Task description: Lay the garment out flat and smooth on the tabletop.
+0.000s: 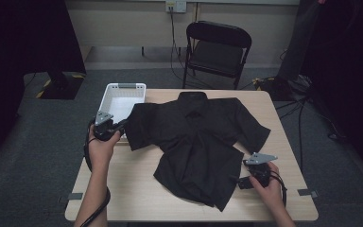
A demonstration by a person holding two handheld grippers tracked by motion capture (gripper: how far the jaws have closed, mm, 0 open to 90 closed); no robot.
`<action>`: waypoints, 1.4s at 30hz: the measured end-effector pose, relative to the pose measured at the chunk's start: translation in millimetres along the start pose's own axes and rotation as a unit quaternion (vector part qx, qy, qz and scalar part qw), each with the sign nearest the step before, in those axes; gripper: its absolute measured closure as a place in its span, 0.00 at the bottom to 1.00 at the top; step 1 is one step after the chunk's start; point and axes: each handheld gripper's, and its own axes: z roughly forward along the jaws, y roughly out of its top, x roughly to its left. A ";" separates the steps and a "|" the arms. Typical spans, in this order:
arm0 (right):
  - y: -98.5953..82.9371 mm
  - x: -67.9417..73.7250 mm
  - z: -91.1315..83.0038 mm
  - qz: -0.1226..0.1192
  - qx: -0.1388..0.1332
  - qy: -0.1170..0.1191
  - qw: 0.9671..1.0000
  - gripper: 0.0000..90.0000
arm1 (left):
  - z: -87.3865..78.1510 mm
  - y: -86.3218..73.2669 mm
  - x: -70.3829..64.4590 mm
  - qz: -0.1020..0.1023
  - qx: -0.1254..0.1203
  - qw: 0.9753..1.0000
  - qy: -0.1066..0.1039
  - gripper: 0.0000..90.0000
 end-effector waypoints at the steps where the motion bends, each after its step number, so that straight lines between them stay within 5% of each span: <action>1: 0.0 0.0 0.0 0.000 0.000 0.000 1.000 0.12 | -0.2 -0.2 0.1 -0.001 -0.001 1.000 -0.001 0.96; 4: 0.0 0.0 0.0 0.000 0.000 0.000 1.000 0.12 | -0.9 -0.2 0.9 -0.003 -0.011 1.000 0.011 0.86; 10: 0.0 0.0 0.0 0.000 0.000 0.000 1.000 0.12 | -4.4 3.6 -5.9 0.010 -0.029 0.998 0.054 0.41; 15: 0.0 0.1 0.0 0.000 0.000 0.000 1.000 0.12 | -8.8 10.9 -15.4 0.022 -0.037 0.998 0.051 0.23; 21: 0.0 0.1 0.0 0.000 0.000 0.000 1.000 0.12 | -9.3 16.0 -40.7 0.040 -0.040 0.998 0.004 0.18; 28: 0.0 0.1 0.0 0.000 0.000 0.000 1.000 0.12 | 1.9 4.5 -67.8 0.045 -0.031 0.997 -0.046 0.18; 42: 0.0 0.1 0.0 0.000 0.000 0.000 1.000 0.12 | 23.4 -45.1 -105.8 0.063 0.024 0.990 -0.120 0.18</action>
